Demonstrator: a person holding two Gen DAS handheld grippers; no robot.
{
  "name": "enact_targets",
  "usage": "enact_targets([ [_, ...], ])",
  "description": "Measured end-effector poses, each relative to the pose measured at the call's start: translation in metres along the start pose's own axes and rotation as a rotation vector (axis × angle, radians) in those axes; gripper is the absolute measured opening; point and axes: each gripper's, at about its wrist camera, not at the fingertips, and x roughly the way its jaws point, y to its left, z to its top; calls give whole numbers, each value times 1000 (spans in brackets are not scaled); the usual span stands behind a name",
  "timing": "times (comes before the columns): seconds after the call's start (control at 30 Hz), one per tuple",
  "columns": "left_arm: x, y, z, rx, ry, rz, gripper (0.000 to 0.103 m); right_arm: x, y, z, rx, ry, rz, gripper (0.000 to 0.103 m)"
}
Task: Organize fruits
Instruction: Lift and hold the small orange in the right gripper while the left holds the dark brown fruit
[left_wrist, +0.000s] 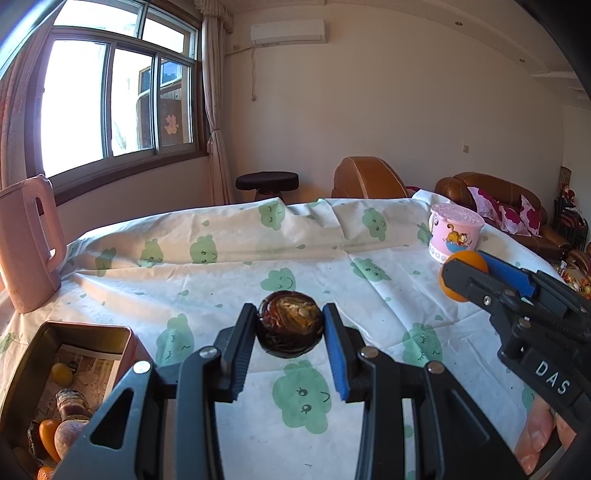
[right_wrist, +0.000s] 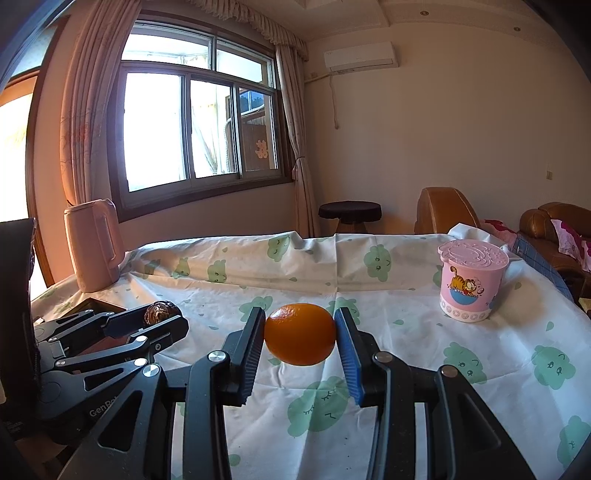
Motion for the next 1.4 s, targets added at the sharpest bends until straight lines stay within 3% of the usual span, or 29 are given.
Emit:
enact_targets([
  [0.9,-21,-3,-3,21,-87,31,38,-15,11,-3,-45,-60,-8,41],
  [1.4,-38,12,-11,-12,-95,5,38,-20,21,-4,-71,-66,0,41],
])
